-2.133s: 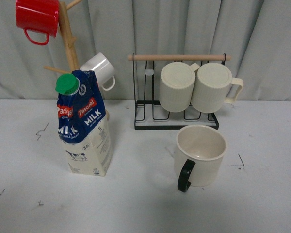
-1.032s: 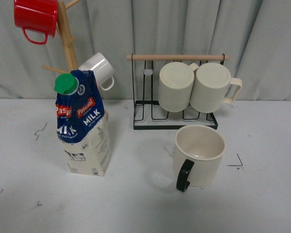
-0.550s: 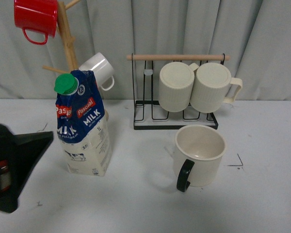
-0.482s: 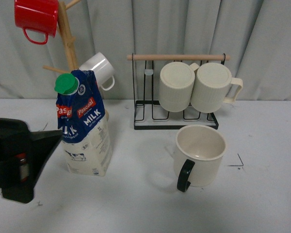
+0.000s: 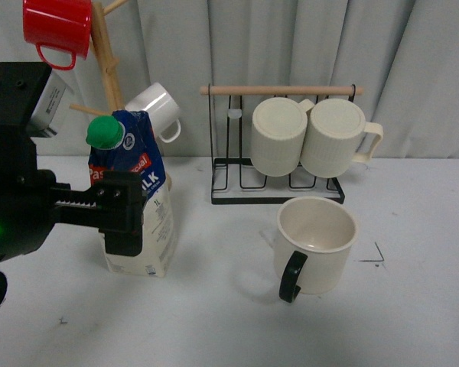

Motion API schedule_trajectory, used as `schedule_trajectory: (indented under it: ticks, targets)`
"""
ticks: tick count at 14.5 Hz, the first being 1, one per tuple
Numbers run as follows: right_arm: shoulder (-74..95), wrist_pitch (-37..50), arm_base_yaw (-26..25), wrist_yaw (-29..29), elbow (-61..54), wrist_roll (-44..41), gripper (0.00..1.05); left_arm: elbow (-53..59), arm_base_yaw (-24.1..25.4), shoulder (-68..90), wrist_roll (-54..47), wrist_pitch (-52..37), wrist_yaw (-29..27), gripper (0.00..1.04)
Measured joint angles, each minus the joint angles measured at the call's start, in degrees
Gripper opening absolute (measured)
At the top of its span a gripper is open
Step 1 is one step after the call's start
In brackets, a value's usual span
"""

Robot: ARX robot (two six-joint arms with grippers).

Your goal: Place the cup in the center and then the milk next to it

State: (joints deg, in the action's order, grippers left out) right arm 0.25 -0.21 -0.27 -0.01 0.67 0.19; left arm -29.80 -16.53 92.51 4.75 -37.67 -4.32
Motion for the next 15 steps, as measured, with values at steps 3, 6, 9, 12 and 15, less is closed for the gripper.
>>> schedule_trajectory:
  ticks: [3,6,9,12,15]
  targets:
    - [0.0,0.0,0.0,0.0,0.0,0.0,0.98,-5.4,-0.3,4.9,0.0,-1.7,-2.2,0.98]
    - [0.0,0.0,0.0,0.0,0.0,0.0,0.98,-9.0,-0.5,8.7,1.3,-2.8,-6.3,0.67]
    - [0.0,0.0,0.0,0.0,0.0,0.0,0.98,-9.0,-0.6,8.7,1.5,-2.7,-7.0,0.35]
    - [0.0,0.0,0.0,0.0,0.0,0.0,0.98,-9.0,-2.1,7.3,2.4,-0.8,-8.8,0.1]
    - [0.0,0.0,0.0,0.0,0.0,0.0,0.98,-8.8,-4.2,4.3,2.8,2.2,-11.6,0.05]
